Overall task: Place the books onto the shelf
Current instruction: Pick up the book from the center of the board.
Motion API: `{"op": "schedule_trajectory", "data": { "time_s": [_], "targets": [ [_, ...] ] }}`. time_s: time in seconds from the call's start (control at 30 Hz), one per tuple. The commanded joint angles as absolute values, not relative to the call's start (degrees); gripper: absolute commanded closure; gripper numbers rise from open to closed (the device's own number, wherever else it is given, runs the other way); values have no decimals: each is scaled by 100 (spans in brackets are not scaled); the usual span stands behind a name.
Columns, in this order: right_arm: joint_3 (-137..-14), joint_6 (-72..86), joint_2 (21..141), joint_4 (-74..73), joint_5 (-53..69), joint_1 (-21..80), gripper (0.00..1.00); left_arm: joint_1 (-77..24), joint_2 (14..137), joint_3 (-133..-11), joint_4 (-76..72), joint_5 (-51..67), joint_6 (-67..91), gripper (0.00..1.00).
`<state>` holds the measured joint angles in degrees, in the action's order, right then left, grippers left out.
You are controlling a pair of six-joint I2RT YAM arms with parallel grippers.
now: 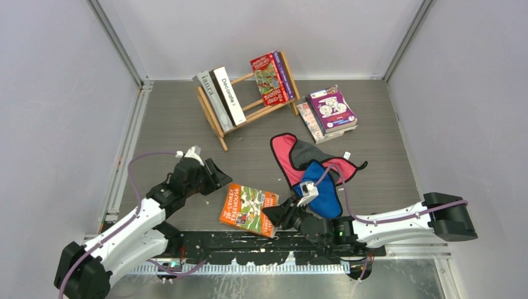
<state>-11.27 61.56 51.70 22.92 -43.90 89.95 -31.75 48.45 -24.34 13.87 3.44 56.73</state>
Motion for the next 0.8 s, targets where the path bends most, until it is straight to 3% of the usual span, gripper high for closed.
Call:
{"op": "schedule_trajectory", "data": {
  "time_s": [0.0,0.77],
  "targets": [
    [-1437,6065,4931,2839,-4835,9037,99,-3146,4246,-2343,1783,-129,5902,48],
    [-1588,5072,5774,4942,-5891,8799,99,-3145,2831,-2039,2369,700,6625,46]
  ]
}}
